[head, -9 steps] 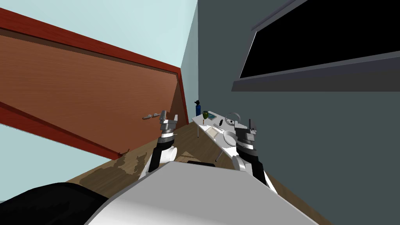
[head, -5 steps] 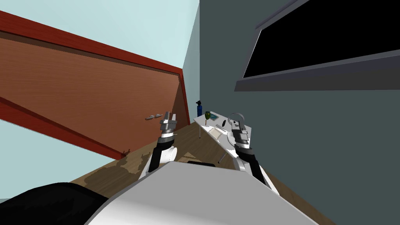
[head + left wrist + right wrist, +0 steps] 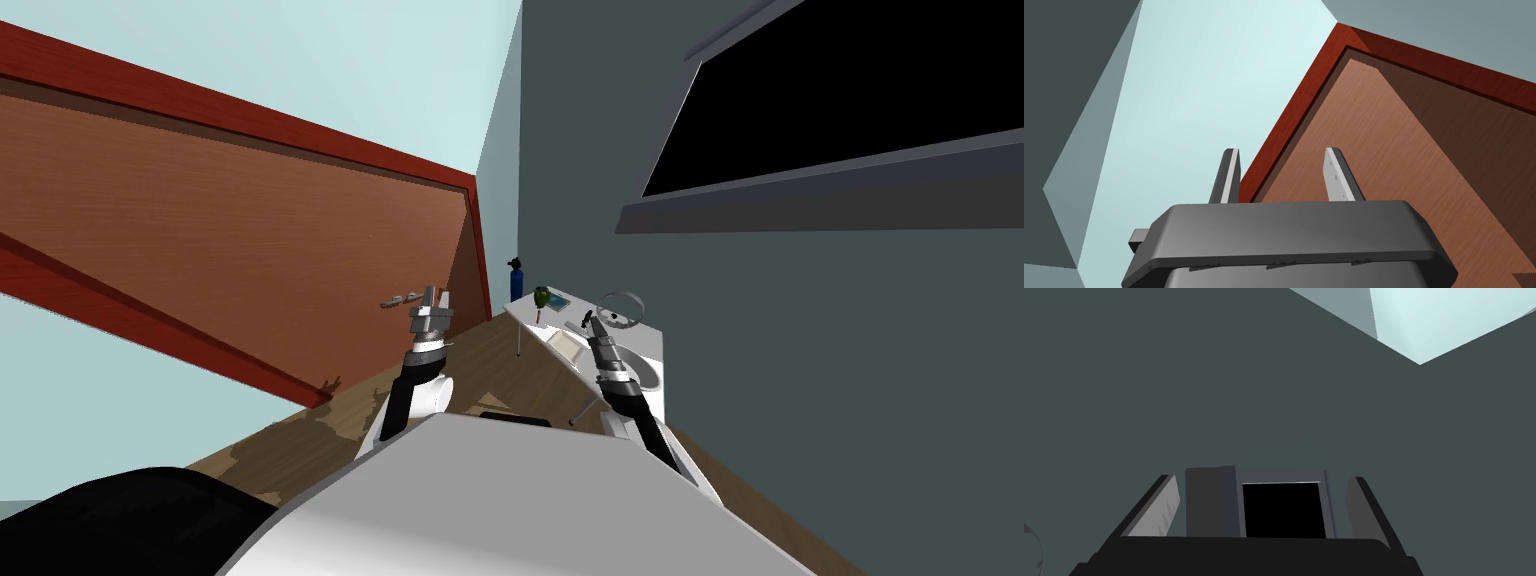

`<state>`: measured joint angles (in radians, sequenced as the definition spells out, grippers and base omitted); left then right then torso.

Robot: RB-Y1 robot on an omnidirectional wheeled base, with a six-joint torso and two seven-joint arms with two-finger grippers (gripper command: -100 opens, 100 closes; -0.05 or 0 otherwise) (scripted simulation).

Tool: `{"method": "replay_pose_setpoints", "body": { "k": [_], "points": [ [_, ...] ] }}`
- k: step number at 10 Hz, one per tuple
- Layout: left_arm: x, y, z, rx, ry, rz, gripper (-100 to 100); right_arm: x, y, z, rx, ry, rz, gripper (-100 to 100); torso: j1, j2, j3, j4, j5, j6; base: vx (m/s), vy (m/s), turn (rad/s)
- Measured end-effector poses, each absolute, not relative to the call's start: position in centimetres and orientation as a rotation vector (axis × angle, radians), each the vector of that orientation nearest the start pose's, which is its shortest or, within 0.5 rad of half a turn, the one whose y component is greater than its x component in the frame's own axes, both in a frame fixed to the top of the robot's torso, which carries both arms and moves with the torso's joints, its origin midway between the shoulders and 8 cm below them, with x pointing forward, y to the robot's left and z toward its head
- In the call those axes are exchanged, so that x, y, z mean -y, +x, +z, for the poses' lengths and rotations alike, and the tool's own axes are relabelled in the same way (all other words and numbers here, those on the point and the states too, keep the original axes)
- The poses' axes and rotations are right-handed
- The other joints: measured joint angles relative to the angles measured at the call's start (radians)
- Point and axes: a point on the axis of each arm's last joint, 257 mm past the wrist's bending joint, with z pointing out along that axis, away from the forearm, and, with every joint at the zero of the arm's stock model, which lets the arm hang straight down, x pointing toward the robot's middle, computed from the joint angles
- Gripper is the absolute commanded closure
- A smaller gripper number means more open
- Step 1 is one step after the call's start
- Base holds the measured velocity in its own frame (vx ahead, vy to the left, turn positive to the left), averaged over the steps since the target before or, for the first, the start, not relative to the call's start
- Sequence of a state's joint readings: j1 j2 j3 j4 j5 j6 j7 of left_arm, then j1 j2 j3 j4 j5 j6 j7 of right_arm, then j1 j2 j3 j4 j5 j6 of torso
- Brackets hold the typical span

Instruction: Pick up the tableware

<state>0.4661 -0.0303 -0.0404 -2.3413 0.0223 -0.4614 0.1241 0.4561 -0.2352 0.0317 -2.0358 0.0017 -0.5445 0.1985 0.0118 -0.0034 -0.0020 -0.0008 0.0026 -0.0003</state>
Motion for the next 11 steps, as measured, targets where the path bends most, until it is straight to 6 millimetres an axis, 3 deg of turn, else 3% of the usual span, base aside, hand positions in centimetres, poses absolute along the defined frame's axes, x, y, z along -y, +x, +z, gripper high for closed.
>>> {"method": "replay_pose_setpoints", "body": {
  "k": [6, 11],
  "points": [
    [-26.7, 34.0, 5.5, -0.501, -0.697, -1.497, 0, 26.4, 39.4, -15.2, -1.24, 0.376, 0.87, -100, 0.001, 0.0, 0.0, 0.0, 0.0, 0.0, 0.058, 0.157, 0.036],
    [-26.7, 34.0, 5.5, -0.501, -0.697, -1.497, 0, 27.8, 40.0, -20.7, -1.418, 0.258, 0.694, -100, -0.005, 0.001, 0.001, 0.0, -0.001, 0.001, 0.044, 0.118, 0.031]
  ]
}}
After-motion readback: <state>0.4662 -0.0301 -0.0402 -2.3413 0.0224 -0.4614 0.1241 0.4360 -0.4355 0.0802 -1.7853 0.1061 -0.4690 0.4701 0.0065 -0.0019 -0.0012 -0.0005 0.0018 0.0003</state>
